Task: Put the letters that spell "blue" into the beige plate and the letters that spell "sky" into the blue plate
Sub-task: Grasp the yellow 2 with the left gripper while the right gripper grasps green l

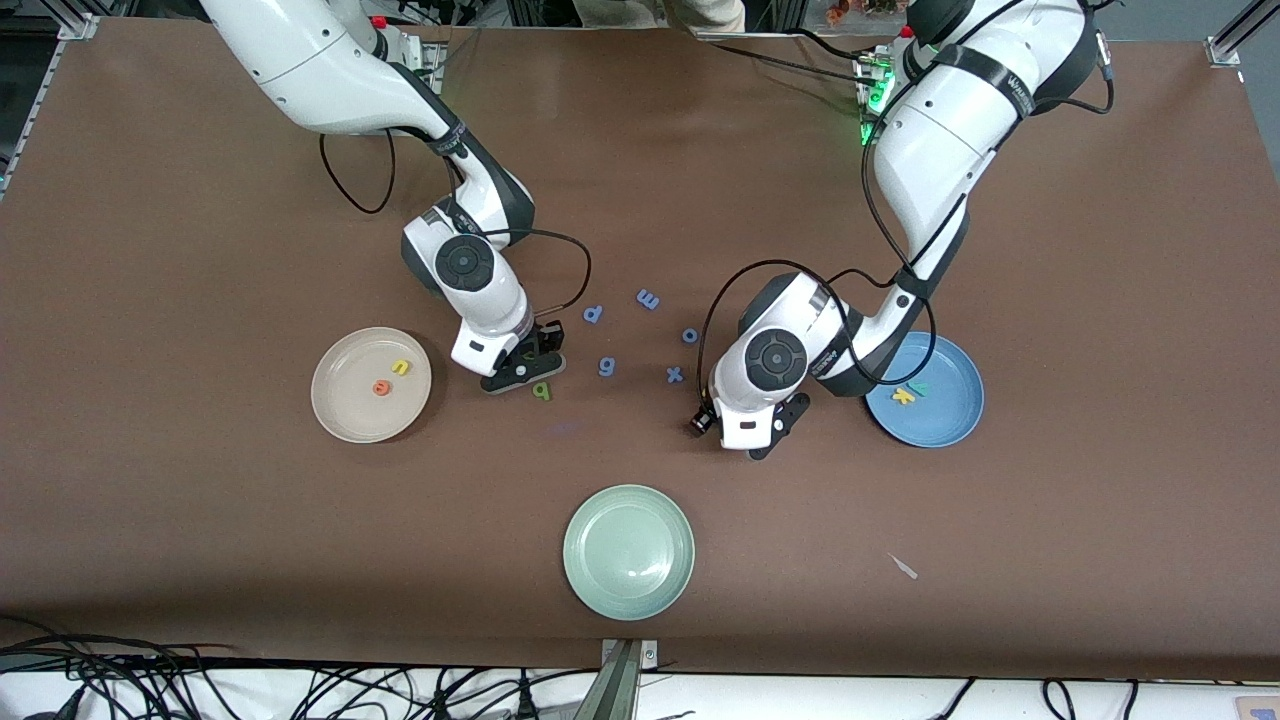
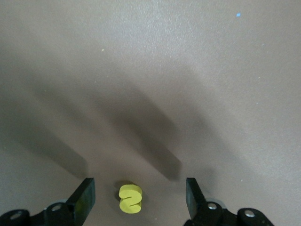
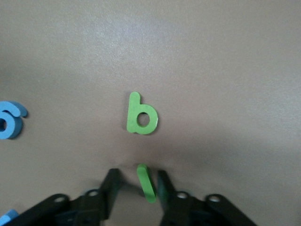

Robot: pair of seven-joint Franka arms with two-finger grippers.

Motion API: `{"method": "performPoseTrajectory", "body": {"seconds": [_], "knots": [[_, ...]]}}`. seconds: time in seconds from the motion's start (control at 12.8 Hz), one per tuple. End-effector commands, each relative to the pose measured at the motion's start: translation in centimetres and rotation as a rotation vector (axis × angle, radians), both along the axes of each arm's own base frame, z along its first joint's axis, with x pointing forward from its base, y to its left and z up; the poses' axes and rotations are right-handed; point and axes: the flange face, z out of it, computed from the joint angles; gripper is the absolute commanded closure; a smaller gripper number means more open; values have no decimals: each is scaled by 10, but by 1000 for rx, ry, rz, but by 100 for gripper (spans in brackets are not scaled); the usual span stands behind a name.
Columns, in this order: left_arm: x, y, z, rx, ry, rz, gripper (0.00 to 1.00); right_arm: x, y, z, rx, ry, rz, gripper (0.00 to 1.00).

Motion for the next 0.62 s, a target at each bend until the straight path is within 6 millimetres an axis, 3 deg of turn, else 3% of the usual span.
{"method": "performPoseTrajectory", "body": {"seconds": [0.0, 0.16, 0.31, 0.55], "knots": [[-9, -7, -5, 28, -3, -27, 17, 0, -5, -4, -3, -5, 19, 97], [-10, -9, -4, 27, -3, -28, 19, 3, -8, 1, -6, -9, 18, 100], [-14, -12, -2, 38, 12, -35, 29, 12, -21, 17, -40, 0, 22, 100], [-17, -11, -6, 44, 20, -27, 69, 37, -81, 50, -121, 25, 132, 100]]}}
